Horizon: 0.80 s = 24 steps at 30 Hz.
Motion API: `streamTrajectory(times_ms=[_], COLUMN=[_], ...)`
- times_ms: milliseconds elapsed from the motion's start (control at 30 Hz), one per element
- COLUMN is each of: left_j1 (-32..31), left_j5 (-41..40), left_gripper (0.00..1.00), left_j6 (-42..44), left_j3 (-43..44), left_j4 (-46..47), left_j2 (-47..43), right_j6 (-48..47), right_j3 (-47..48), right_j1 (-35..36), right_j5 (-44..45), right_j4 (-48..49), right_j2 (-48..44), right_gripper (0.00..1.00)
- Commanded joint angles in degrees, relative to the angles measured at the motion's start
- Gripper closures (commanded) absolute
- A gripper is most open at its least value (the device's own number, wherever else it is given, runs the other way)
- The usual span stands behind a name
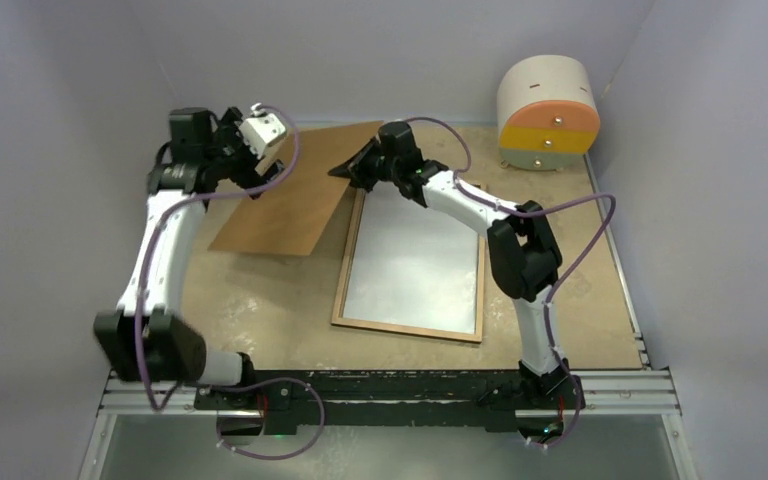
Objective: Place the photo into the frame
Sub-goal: Pick up the photo frame item at the center of the board, then turn over the photo frame item on the photo frame.
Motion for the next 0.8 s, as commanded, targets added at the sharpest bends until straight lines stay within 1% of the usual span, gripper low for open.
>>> streamTrajectory(times_ms=[0, 67, 133, 200, 267, 367, 467, 500, 533, 600, 633, 767], left_j1=[0.2, 0.2, 0.2, 0.2, 0.2, 0.2, 0.1, 0.1, 0.1, 0.0, 0.0, -1.2], left_j5=[18.1, 20.1, 21.0, 22.4, 23.7, 22.7, 21.8, 21.5, 21.1, 20.2, 19.9, 18.3], left_gripper=[0.00, 0.00, 0.00, 0.00, 0.00, 0.00, 0.01, 0.01, 0.02, 0.03, 0.03, 0.08], left_j6=[16.4, 21.8, 26.7, 33.1, 40.9, 47.5, 50.6, 50.8, 49.5, 44.2, 43.8, 44.0], left_j3=[1.0, 2.7, 5.4, 7.1, 6.4, 4.2, 2.0, 1.0, -0.5, -3.9, -5.5, -8.9], left_j4=[-2.9, -8.9, -15.8, -23.0, -29.6, -34.0, -34.7, -33.5, -30.7, -21.3, -18.7, -14.5], left_j2=[-14.0, -15.4, -15.4, -15.7, -17.1, -18.6, -19.6, -20.0, -20.8, -22.9, -23.9, -25.6], right_j6=[7.0, 9.3, 11.4, 13.4, 16.0, 20.3, 24.3, 25.7, 26.9, 27.2, 27.0, 28.9], right_j3=[14.4, 17.0, 17.7, 16.6, 13.5, 9.7, 5.1, 3.7, 2.8, 2.4, 2.3, 1.0], right_j1=[-4.3, -5.4, -6.4, -7.1, -7.4, -7.4, -7.4, -7.1, -6.8, -5.7, -5.2, -3.3], right_j5=[-9.9, -11.6, -13.1, -14.2, -15.4, -17.0, -16.0, -16.0, -16.0, -15.8, -15.6, -14.7], right_j4=[4.0, 5.1, 6.4, 8.1, 11.2, 15.5, 20.8, 22.7, 24.4, 24.7, 24.4, 26.6], right_j2=[3.2, 4.6, 4.9, 4.2, 3.0, 1.7, 0.3, 0.0, -0.4, -1.0, -1.3, -1.9], right_gripper=[1.00, 1.00, 1.00, 1.00, 1.00, 1.00, 1.00, 1.00, 1.00, 1.00, 1.00, 1.00])
